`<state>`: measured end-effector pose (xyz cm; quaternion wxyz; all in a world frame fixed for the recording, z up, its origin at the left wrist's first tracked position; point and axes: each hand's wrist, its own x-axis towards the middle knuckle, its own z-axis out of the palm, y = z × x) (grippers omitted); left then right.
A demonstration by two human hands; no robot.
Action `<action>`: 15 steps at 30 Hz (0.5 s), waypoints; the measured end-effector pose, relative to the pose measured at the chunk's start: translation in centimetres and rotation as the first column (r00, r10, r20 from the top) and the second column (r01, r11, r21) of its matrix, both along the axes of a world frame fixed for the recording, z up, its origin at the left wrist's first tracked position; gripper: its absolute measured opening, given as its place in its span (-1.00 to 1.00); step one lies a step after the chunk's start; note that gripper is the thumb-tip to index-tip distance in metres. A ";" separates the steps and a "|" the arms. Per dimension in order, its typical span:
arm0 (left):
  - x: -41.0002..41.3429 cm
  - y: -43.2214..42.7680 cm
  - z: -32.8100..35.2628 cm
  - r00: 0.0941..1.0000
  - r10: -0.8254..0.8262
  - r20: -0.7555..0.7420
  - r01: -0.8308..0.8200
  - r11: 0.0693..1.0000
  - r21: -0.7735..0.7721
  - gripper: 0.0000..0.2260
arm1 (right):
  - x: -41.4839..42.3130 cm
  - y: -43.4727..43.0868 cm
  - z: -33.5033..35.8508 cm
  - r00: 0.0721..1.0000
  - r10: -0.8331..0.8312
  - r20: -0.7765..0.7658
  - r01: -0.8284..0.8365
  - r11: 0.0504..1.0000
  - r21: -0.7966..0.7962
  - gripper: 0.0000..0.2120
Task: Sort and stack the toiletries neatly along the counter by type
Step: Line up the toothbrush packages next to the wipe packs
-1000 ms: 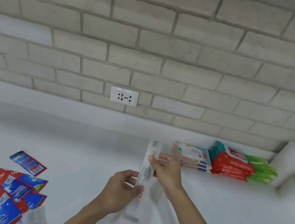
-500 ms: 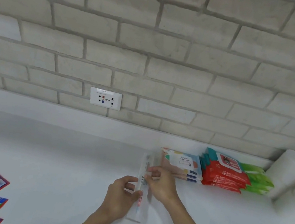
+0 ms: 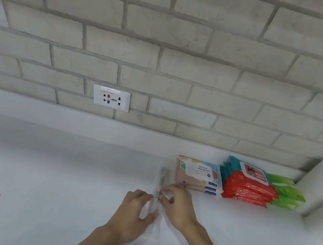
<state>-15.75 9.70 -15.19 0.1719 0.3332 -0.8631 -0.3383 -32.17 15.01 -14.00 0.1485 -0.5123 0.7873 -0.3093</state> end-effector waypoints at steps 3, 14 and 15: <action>1.3 -0.5 -0.1 0.990 -0.123 0.062 0.127 0.990 -0.059 -0.44 | 0.1 0.7 -0.4 0.995 0.084 -0.053 -0.084 0.996 -0.006 -0.78; 0.4 -1.2 0.1 0.950 -0.196 0.242 0.238 0.958 -0.161 -0.41 | -0.6 1.0 -1.1 0.962 0.118 -0.245 -0.110 0.993 0.048 -0.66; 0.1 -1.3 0.2 0.951 -0.191 0.244 0.234 0.959 -0.161 -0.41 | -0.8 0.9 -1.1 0.965 0.111 -0.237 -0.104 0.994 0.040 -0.67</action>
